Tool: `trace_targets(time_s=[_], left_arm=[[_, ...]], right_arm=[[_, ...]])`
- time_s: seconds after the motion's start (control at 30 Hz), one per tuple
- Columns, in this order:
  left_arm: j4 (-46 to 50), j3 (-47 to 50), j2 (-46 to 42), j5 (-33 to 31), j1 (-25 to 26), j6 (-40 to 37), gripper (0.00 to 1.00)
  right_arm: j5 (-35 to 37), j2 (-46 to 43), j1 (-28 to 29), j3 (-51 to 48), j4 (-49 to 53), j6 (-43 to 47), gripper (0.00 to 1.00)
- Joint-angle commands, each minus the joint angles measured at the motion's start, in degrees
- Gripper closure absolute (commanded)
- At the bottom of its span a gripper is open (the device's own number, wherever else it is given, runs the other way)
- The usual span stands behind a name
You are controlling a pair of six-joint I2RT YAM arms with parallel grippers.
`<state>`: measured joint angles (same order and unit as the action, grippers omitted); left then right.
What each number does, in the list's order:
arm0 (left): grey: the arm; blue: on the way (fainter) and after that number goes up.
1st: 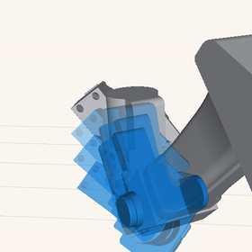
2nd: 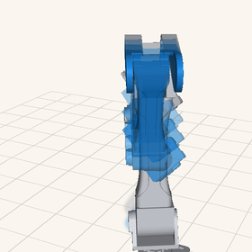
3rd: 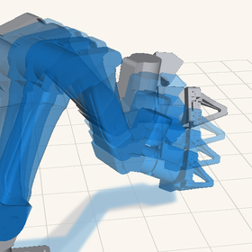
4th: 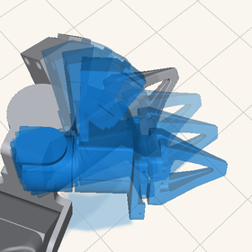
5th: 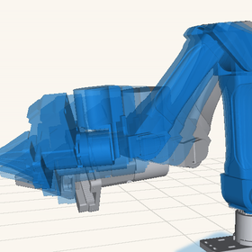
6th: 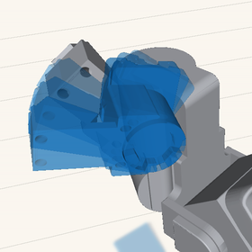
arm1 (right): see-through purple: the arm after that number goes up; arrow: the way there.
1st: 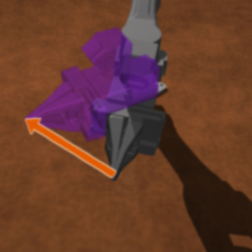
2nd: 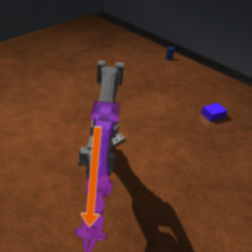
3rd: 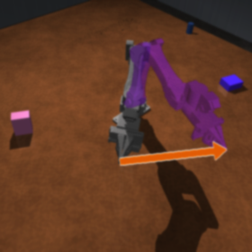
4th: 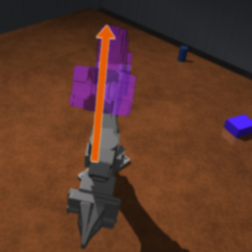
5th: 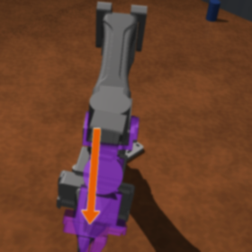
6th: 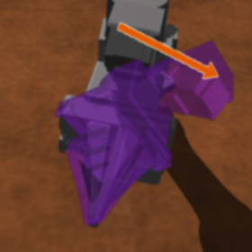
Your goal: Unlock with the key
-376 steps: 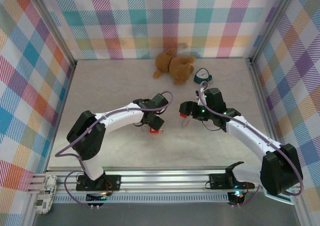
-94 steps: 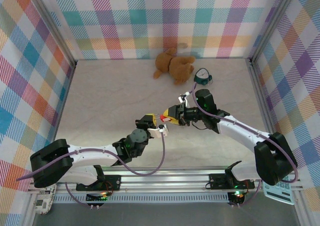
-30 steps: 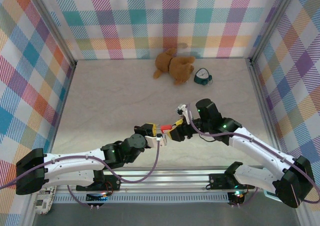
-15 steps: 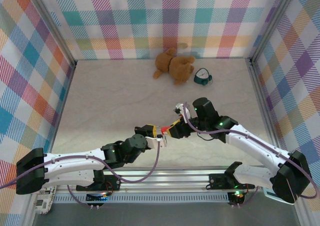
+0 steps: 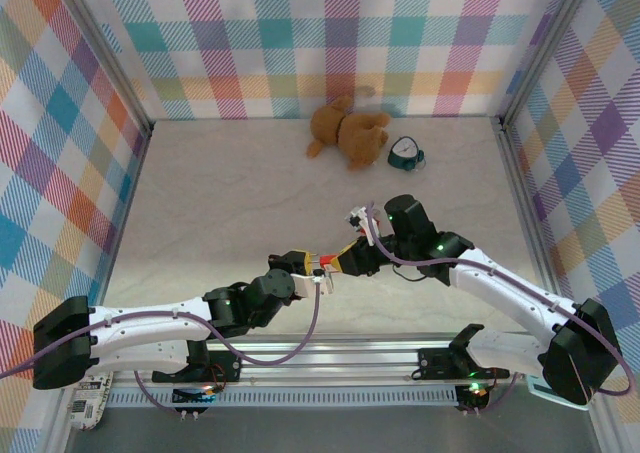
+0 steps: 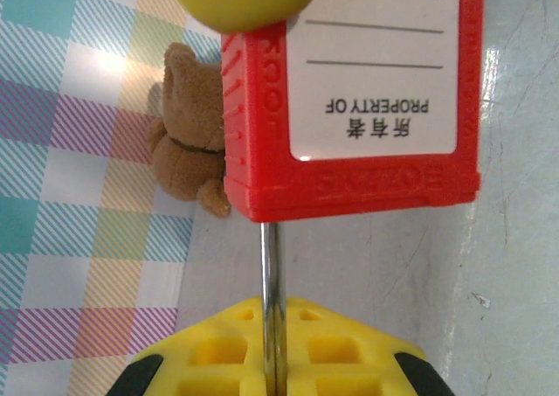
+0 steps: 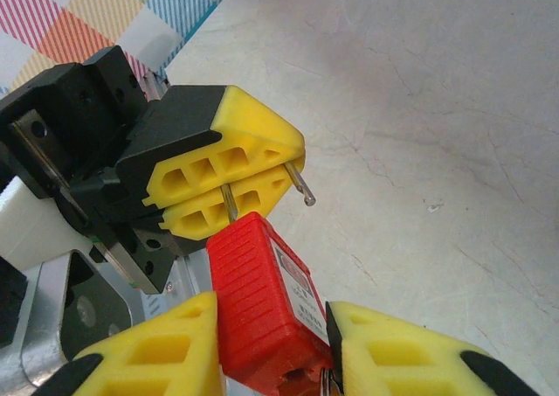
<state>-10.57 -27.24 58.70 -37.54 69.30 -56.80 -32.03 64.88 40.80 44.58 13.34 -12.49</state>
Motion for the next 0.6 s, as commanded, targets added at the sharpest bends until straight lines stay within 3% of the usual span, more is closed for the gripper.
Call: trace_targets(time_s=[0.0,0.13,0.37,0.57], left_arm=[[-4.51,-1.79,-0.39,2.05,0.57,0.29,1.00],[-3.81,-1.67,-0.80,2.56,0.57,1.24,1.00],[-2.79,-2.20,-1.84,3.45,0.01,3.14,1.00],[-1.01,-2.81,-1.71,3.88,-0.04,4.17,1.00]], right_arm=[[-1.20,0.28,0.42,-1.28,-1.32,-1.46,0.71],[-3.42,-1.13,0.42,-1.77,-1.88,-2.05,0.61],[-4.24,-0.59,1.10,-1.93,-1.68,-1.23,0.56],[-1.80,-1.91,1.57,-2.14,-2.53,-2.08,0.73]])
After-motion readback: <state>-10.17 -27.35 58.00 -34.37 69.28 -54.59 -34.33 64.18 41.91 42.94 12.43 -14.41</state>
